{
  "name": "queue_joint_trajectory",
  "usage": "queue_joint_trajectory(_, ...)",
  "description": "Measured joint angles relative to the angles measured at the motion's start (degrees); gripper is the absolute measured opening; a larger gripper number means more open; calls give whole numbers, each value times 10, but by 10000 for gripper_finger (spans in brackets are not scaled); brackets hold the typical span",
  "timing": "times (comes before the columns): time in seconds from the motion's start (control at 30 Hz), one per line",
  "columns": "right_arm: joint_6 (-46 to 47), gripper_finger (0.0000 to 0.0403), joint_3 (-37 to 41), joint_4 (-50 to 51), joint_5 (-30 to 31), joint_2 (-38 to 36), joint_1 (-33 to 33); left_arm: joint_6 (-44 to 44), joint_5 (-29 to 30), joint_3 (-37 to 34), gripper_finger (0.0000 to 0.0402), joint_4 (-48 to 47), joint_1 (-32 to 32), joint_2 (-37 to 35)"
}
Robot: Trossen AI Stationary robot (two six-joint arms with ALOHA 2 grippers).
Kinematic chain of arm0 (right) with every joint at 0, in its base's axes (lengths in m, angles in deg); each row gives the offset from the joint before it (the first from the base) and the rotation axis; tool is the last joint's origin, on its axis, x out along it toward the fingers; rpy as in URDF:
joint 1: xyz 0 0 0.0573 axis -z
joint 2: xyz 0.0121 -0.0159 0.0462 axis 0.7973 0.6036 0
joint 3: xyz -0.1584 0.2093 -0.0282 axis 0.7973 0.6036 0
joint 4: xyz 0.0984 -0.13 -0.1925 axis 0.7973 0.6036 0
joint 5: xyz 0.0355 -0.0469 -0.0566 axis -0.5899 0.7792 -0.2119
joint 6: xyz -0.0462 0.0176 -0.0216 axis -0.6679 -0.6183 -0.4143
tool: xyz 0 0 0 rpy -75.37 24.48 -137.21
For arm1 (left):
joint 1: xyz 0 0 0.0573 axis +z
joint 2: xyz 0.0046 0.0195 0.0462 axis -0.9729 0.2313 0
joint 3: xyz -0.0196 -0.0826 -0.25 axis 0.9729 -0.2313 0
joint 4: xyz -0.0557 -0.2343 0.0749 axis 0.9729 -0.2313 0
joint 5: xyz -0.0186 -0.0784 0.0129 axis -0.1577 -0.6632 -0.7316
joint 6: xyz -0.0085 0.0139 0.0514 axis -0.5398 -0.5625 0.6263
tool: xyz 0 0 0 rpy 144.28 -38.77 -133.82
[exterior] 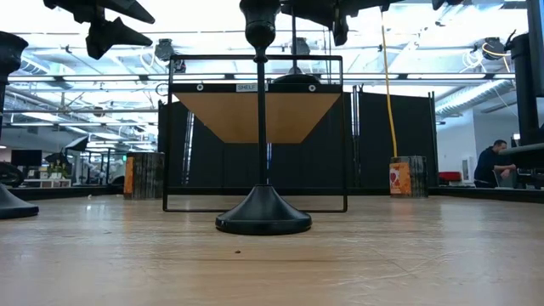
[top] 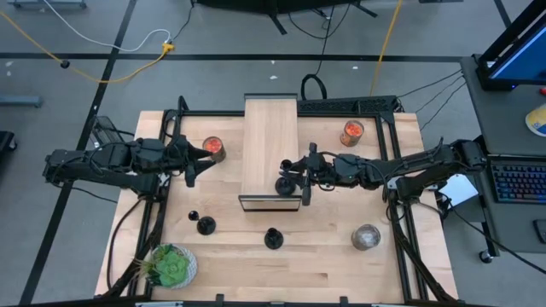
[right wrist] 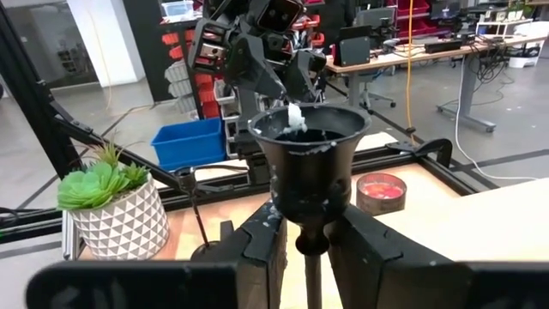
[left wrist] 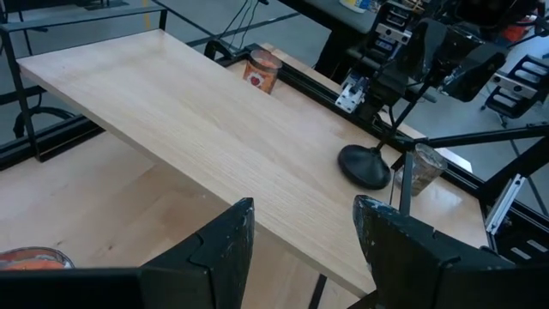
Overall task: Pick & Place candle stick holders
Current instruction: Put the top left black candle holder on the shelf
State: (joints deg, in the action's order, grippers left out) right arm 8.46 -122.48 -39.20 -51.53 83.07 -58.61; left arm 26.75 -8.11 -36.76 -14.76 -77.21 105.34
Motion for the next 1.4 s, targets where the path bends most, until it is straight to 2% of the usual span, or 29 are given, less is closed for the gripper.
queue_joint_trajectory(1.4,-13,76,0,48,15,-2,-8,1,0,0,207,0,0,0)
